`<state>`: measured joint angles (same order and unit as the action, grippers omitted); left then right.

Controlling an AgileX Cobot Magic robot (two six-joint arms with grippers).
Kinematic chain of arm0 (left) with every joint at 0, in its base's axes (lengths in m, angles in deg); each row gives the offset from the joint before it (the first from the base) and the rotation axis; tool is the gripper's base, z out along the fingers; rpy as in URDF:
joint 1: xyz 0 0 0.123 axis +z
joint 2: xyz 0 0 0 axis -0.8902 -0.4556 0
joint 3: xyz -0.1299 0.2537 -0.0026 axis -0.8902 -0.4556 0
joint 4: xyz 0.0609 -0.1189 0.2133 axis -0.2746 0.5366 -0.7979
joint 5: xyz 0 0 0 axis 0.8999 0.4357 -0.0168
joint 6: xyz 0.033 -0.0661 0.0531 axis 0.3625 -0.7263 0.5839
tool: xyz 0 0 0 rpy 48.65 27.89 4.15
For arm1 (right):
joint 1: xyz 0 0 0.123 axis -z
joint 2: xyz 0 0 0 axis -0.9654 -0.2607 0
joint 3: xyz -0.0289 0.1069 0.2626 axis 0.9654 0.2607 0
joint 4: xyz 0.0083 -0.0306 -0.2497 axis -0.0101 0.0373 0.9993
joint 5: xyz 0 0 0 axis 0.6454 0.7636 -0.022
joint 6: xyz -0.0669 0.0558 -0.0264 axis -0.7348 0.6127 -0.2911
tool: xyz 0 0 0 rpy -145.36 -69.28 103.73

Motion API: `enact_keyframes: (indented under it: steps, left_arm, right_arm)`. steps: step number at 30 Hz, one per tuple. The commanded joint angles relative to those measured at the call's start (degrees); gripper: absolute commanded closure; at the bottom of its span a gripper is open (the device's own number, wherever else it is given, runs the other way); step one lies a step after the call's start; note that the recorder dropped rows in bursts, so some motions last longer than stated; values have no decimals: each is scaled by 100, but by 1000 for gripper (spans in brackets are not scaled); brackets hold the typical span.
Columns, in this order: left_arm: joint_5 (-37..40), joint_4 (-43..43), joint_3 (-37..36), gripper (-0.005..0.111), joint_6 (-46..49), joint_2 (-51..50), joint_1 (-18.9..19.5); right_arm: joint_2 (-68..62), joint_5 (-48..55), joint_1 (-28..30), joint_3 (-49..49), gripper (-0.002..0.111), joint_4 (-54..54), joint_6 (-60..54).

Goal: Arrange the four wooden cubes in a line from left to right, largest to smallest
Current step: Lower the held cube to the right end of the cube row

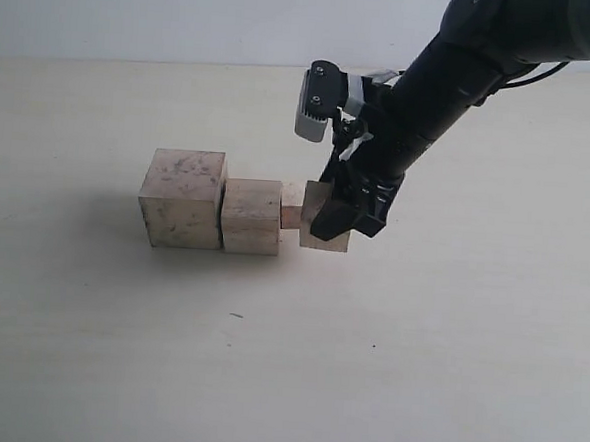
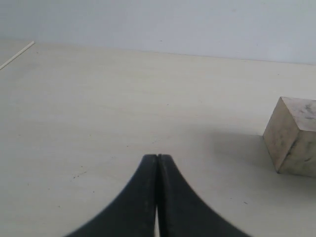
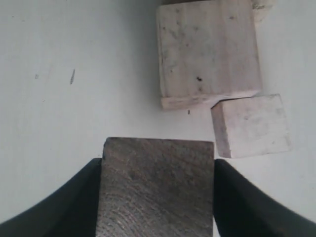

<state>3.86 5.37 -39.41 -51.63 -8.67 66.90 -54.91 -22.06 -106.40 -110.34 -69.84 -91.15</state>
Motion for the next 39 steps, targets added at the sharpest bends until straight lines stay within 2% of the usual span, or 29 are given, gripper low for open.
enact_keyframes:
  steps: [1, 18, 31, 39]
  left_arm:
    - [-73, -12, -21, 107, -15, 35, -9]
    - [-73, -12, -21, 107, -15, 35, -9]
    - [-73, -12, -21, 107, -15, 35, -9]
    - [-73, -12, -21, 107, -15, 35, -9]
  right_arm:
    - [-241, -35, 30, -198, 108, -85, -87]
    - [-986, -68, 30, -919, 108, -149, -214]
    - [-1121, -462, 30, -942, 108, -198, -376]
    - [-1121, 228, 18, -942, 108, -40, -562]
